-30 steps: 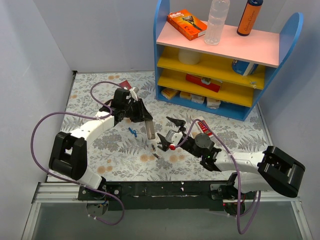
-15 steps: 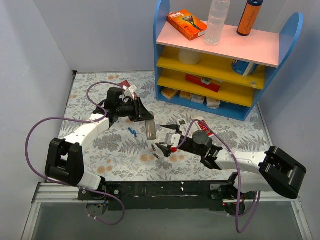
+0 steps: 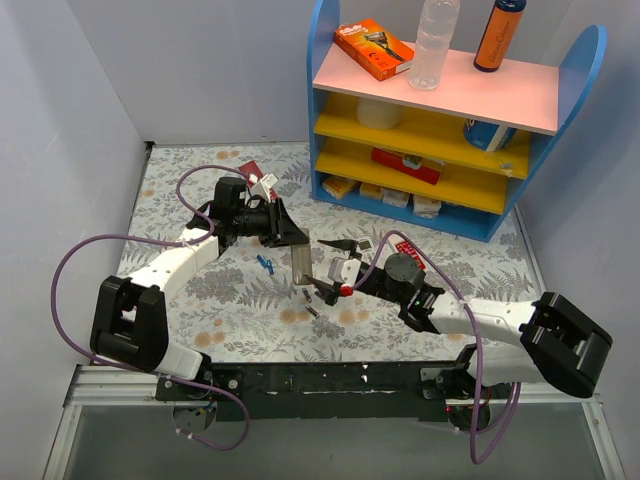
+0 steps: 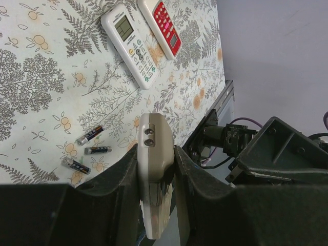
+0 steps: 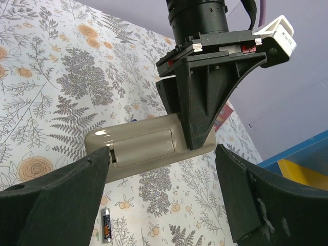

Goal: Load the batteries into the remote control

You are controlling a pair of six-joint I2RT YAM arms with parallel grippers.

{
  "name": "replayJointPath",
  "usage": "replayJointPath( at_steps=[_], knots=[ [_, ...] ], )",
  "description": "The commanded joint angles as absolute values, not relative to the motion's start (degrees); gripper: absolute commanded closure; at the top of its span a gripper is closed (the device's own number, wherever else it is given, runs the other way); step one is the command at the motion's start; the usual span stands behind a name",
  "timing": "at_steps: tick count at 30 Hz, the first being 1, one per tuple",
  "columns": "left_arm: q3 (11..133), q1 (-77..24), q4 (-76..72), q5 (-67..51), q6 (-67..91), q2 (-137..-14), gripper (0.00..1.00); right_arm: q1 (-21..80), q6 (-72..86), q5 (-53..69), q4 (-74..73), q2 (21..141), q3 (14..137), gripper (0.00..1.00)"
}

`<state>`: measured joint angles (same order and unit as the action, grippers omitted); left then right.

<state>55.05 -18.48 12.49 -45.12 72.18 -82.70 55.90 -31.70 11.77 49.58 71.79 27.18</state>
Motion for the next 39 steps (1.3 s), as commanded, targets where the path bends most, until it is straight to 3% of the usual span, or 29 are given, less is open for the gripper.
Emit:
replayJointPath(
  at_steps=[1, 39],
  knots=[
    [56.0, -18.5, 13.2, -47.5, 71.0, -79.9, 1.00, 55.6, -32.2, 13.1, 50.5, 72.5, 30.1, 0.10],
    [58.4, -19.5, 15.6, -49.7, 70.0, -79.4, 1.00, 54.9, -33.4, 13.8, 48.5, 77.3, 32.2, 0.11]
  ],
)
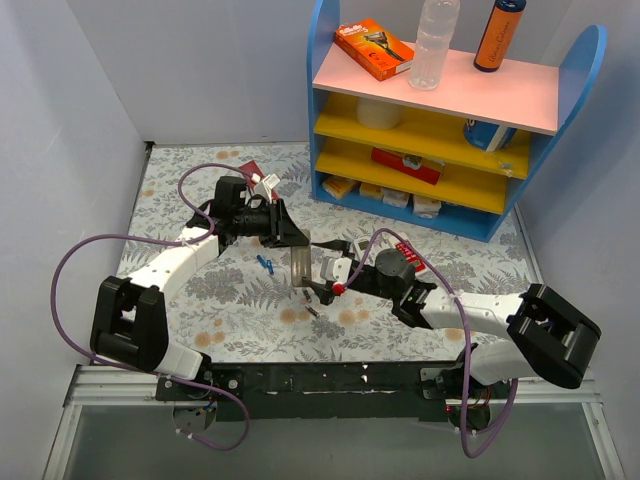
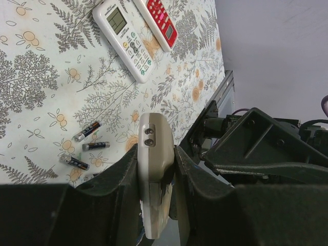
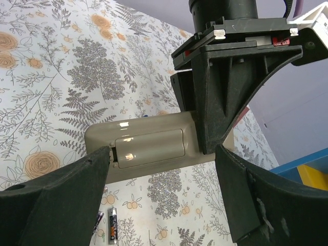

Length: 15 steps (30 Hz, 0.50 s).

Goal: Load the batteries into the remote control

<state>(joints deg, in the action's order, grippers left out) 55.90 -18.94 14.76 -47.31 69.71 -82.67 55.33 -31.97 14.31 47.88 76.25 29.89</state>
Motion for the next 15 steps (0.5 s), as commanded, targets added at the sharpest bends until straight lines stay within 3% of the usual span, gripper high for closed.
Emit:
replayJointPath(
  at_steps=[1, 7, 15],
  knots=[
    [58.4, -19.5, 15.6, -49.7, 70.1, -79.5, 1.00, 54.9, -33.7, 14.1, 48.1, 77.3, 32.3, 0.11],
    [59.0, -19.5, 15.3, -51.7, 71.7, -80.3, 1.00, 55.5, -38.8, 9.2, 47.4, 78.9, 31.6, 0.14],
    [58.1, -20.5, 14.6, -53.3, 72.9, -81.7, 1.00, 59.4, -46.7, -3.7, 62.4, 78.8, 27.3, 0.18]
  ],
)
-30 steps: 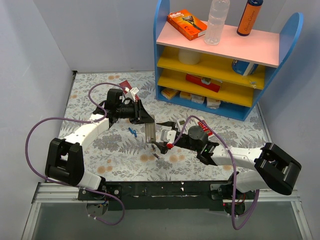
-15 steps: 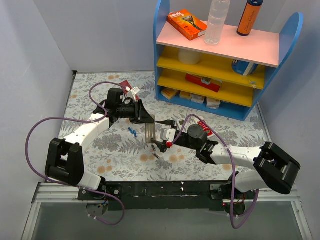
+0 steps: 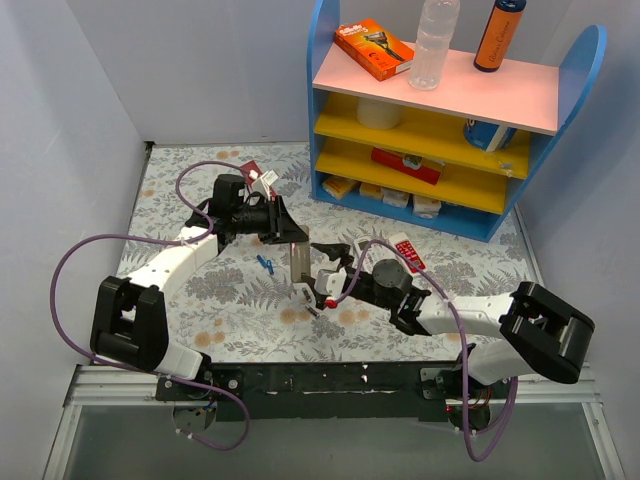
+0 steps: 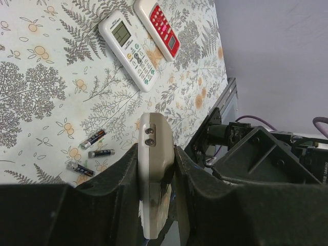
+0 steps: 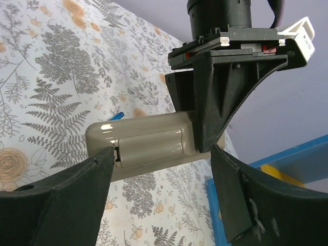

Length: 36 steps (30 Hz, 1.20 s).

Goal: Load the batteries into the remote control

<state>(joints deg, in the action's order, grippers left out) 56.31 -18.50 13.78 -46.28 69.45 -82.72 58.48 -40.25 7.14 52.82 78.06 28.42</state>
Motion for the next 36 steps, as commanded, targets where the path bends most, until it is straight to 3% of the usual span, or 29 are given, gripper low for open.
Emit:
replayJointPath(
  at_steps=[1, 15, 23, 36],
  knots=[
    [57.9, -20.8, 14.6, -53.3, 73.0, -81.8, 1.00, 59.7, -48.0, -5.0, 63.2, 78.9, 27.3, 0.19],
    [59.1, -22.3, 18.1, -48.9, 69.7, -83.8, 1.00, 61.0, -56.4, -13.7, 76.5, 85.1, 27.2, 0.19],
    [60.7, -22.3, 21.6, -37.7, 63.9, -84.8, 1.00, 60.5, -57.4, -14.8, 77.8, 87.2, 28.3, 0.19],
    [64.9, -22.3, 22.3, -31.2, 59.8, -87.6, 1.00, 58.6, -57.0, -15.4, 80.2, 93.2, 29.0, 0.20]
  ],
)
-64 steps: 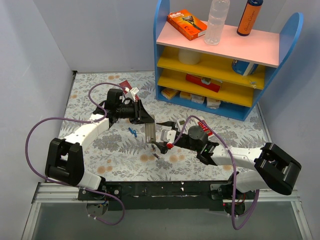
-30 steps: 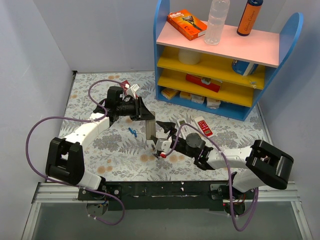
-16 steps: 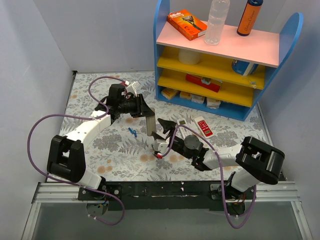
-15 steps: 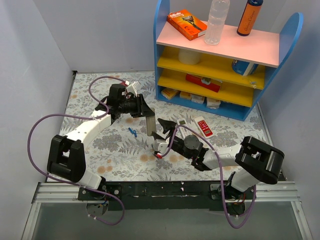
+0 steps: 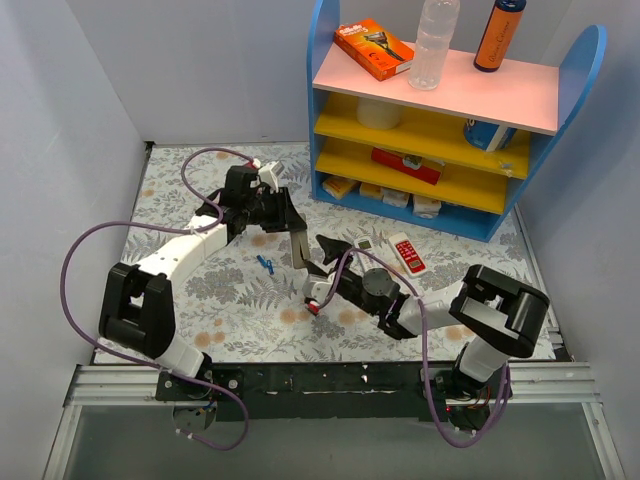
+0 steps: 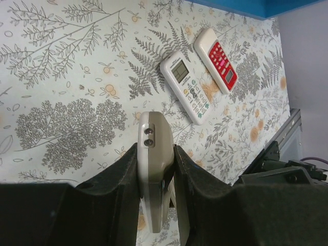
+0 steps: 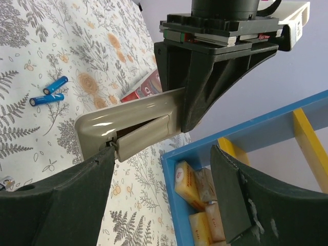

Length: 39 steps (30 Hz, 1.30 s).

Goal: Load the batteries into the remote control

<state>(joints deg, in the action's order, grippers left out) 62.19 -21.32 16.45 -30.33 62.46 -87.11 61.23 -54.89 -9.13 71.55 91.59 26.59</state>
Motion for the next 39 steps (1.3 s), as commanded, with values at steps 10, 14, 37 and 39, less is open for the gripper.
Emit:
replayJointPath(
  at_steps=[10, 14, 37, 39],
  knots=[
    [67.9, -22.1, 21.2, -25.1, 60.7, -92.0, 1.00, 58.0, -56.3, -15.0, 81.2, 97.6, 30.3, 0.20],
    [70.4, -21.9, 20.4, -22.7, 61.9, -95.8, 1.00, 57.8, -56.3, -15.6, 81.8, 99.6, 30.1, 0.19],
    [71.8, -20.7, 20.1, -13.0, 60.1, -101.5, 1.00, 57.8, -49.0, -18.1, 69.6, 93.0, 24.3, 0.19],
    [71.7, -20.7, 20.2, -12.7, 60.1, -101.0, 1.00, 57.9, -48.0, -18.6, 67.8, 91.6, 23.6, 0.19]
  ],
)
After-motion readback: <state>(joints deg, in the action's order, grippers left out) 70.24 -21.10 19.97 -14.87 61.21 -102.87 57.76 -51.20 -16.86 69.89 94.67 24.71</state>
